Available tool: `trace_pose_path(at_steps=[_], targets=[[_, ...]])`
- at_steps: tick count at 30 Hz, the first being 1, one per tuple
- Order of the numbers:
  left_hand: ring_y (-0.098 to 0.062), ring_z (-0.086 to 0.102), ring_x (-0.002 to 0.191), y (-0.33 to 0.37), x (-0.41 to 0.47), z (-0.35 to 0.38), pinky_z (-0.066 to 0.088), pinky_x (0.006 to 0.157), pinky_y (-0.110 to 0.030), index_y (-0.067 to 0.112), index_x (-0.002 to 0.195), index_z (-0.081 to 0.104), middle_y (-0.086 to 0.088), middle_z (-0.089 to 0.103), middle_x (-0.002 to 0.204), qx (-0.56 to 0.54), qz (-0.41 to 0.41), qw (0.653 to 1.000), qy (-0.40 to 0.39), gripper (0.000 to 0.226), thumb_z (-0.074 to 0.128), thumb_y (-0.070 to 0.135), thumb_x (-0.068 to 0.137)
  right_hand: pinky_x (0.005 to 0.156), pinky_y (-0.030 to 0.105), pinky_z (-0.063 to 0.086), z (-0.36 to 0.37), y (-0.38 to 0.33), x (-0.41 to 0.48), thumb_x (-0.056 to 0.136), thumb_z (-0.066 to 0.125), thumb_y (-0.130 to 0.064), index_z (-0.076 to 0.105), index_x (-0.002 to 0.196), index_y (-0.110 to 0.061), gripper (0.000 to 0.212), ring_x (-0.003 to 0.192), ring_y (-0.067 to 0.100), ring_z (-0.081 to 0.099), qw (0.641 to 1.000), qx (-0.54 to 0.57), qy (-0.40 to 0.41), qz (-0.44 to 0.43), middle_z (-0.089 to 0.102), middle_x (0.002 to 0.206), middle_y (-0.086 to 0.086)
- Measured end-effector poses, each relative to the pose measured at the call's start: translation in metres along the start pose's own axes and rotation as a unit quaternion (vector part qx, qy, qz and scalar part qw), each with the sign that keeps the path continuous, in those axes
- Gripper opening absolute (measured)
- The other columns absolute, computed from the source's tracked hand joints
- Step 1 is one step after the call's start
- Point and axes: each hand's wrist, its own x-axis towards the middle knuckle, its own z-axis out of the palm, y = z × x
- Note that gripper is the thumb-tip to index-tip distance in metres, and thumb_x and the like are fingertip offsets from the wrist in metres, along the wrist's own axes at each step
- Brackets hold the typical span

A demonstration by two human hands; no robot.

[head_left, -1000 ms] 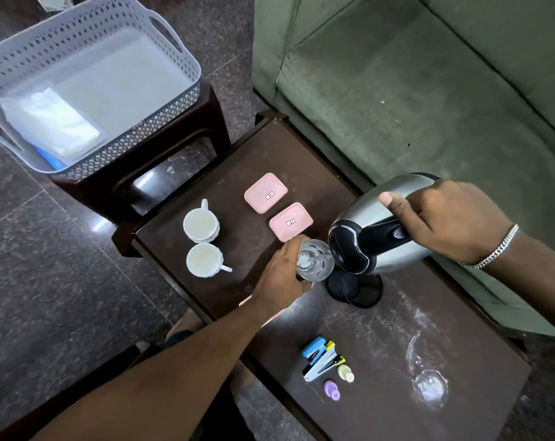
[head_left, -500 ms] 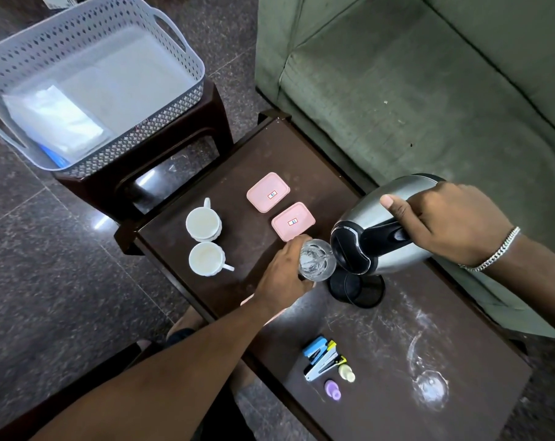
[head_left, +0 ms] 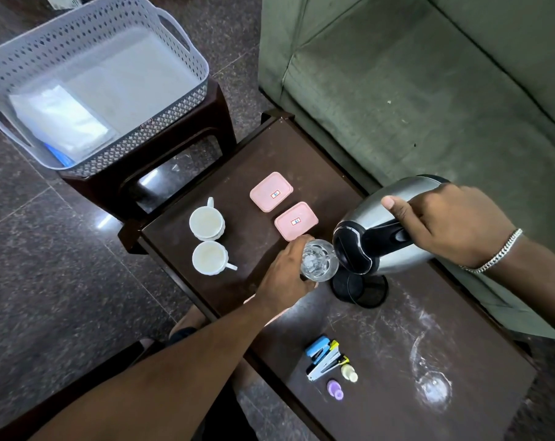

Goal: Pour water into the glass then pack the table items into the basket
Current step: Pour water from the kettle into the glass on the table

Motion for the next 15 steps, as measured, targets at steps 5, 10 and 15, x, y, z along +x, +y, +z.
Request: trace_pose_path(at_steps=[5,10,15], targets=[[-0.024,0.055,0.129,-0.0007,0.0004,-0.0002,0.047,0.108,-0.043,0.017,0.146,0.043,-0.002,0.055,0.142,0.001,-0.001,1.000,-0.005,0.086,0.086,0.006,0.072,0.051,0.031,0.037,0.0018,-0.0006,-0.0008,0.101,0.012,-0.064,0.068,0.054,-0.018,0.086,0.058,0.035,0.062,1.000,-0.001,0.001,0.003,0.055,0.049,0.007],[-0.023,0.055,0.130,-0.0019,0.0011,-0.0003,0.047,0.109,-0.043,0.017,0.146,0.043,-0.003,0.055,0.141,0.002,0.002,1.000,-0.007,0.086,0.086,0.006,0.072,0.051,0.029,0.033,0.0014,-0.0022,0.0004,0.098,0.010,-0.065,0.066,0.053,-0.017,0.087,0.050,0.031,0.048,1.000,-0.004,-0.003,0.012,0.049,0.046,0.005],[-0.023,0.055,0.130,-0.0032,0.0021,-0.0002,0.048,0.109,-0.044,0.018,0.146,0.042,-0.002,0.055,0.142,0.004,0.001,1.000,-0.011,0.086,0.086,0.006,0.073,0.049,0.029,0.032,0.0019,-0.0012,0.0024,0.100,0.014,-0.065,0.063,0.049,-0.021,0.084,0.049,0.028,0.039,1.000,0.003,-0.002,0.023,0.041,0.043,-0.001]])
